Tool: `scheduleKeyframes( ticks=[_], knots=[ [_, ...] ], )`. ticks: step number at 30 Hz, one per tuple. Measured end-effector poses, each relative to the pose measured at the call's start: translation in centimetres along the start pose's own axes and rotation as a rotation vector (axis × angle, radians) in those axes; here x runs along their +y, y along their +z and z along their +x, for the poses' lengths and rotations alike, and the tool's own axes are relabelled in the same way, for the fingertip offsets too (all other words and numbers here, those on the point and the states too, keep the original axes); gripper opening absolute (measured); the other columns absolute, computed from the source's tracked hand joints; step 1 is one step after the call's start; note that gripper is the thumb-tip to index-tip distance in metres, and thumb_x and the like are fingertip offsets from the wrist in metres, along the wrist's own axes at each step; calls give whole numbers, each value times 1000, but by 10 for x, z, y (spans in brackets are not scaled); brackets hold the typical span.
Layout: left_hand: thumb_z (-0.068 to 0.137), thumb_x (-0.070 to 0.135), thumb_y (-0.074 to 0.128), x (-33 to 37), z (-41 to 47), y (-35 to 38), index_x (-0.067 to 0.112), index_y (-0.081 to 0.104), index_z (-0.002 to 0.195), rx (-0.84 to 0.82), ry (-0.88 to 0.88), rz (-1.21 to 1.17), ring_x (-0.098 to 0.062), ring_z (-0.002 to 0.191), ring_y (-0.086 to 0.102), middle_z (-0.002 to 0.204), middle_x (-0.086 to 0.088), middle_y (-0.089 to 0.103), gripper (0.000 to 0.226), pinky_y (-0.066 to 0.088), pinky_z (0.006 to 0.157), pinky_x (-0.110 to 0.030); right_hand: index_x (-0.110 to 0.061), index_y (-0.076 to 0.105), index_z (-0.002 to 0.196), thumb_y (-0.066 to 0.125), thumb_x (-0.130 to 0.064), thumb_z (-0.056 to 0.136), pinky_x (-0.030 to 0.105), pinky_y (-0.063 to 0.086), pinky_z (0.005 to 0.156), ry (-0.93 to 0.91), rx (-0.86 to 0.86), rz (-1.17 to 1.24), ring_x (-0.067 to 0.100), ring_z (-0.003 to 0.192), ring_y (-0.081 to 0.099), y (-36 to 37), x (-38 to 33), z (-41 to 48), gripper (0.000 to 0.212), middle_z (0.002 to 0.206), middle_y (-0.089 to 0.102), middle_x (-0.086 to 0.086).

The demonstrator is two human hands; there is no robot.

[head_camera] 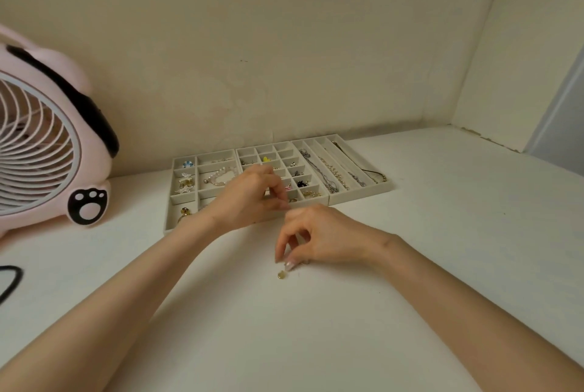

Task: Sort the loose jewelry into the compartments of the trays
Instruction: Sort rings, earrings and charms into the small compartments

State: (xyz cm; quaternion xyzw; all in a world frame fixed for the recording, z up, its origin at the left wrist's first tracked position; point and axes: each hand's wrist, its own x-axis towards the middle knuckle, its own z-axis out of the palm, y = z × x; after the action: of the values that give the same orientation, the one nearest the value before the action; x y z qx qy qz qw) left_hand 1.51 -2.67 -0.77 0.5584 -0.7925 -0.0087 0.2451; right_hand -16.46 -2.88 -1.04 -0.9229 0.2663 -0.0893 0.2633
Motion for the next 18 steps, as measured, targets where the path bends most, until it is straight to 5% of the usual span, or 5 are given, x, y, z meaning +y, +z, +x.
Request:
scheduleKeyframes(
  ticks=[8,13,18],
  knots=[
    [80,26,71,-6,8,-1,14,66,80,6,-92,-84,-8,74,42,84,2,53,13,36,66,-23,-26,70,77,73,-22,76,15,36,62,5,31,-20,1,67,49,2,-1,-2,6,77,57,-14],
    [82,22,70,-14,43,-9,9,67,81,30,-258,-214,-5,64,44,79,2,56,14,35,59,-20,-26,62,70,68,-11,78,15,42,63,74,153,219,-1,62,51,-9,7,-3,18,70,63,-21],
    [83,23,69,-31,88,-3,2,70,90,33,-468,-467,-13,78,55,84,-7,63,21,42,72,-22,-13,63,75,68,-2,81,18,49,65,136,308,442,4,67,63,-21,27,-6,13,72,67,-5]
  ],
)
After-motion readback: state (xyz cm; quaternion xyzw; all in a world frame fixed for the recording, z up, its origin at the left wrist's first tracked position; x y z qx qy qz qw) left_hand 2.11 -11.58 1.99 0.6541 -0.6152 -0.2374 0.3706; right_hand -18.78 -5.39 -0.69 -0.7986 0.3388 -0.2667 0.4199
